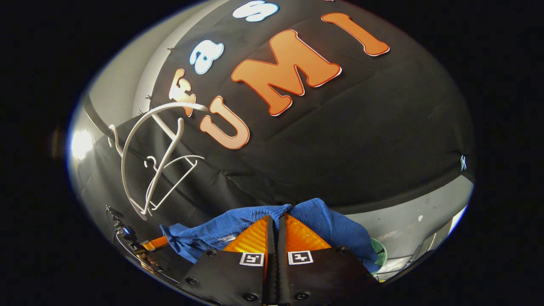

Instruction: Grasp the clothes on the hanger with both hands and then place them into the laundry hamper below.

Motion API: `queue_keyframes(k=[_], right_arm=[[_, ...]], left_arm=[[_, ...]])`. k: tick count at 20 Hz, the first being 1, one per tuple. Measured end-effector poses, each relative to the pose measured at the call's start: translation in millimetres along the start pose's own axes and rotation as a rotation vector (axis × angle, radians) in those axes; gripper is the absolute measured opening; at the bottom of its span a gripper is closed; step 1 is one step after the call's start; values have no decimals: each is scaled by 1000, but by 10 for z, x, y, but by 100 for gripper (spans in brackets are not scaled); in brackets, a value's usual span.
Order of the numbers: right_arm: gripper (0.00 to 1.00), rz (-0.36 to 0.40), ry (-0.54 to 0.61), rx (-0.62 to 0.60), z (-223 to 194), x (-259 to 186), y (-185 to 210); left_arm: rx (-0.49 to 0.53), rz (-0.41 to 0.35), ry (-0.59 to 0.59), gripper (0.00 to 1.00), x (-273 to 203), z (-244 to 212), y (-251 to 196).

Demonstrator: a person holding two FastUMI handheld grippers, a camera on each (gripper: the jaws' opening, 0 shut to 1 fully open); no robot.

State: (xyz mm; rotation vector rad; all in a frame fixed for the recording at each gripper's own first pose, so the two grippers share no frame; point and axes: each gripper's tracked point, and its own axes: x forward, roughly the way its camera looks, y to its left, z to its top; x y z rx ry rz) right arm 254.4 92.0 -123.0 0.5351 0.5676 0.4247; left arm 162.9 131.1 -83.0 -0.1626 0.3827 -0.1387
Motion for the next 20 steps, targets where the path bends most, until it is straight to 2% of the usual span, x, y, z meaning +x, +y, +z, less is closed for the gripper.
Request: queue_keyframes(k=[4, 10, 20], right_arm=[[7, -55, -6, -22, -120, -93, -59], [7, -110, 14, -65, -464, -173, -84], [7, -144, 38, -78, -959, -245, 14]], left_arm=[[51, -23, 50, 0, 69, -314, -142], [42, -78, 133, 0, 181, -746, -388], [68, -239, 242, 0, 555, -1171, -1304]])
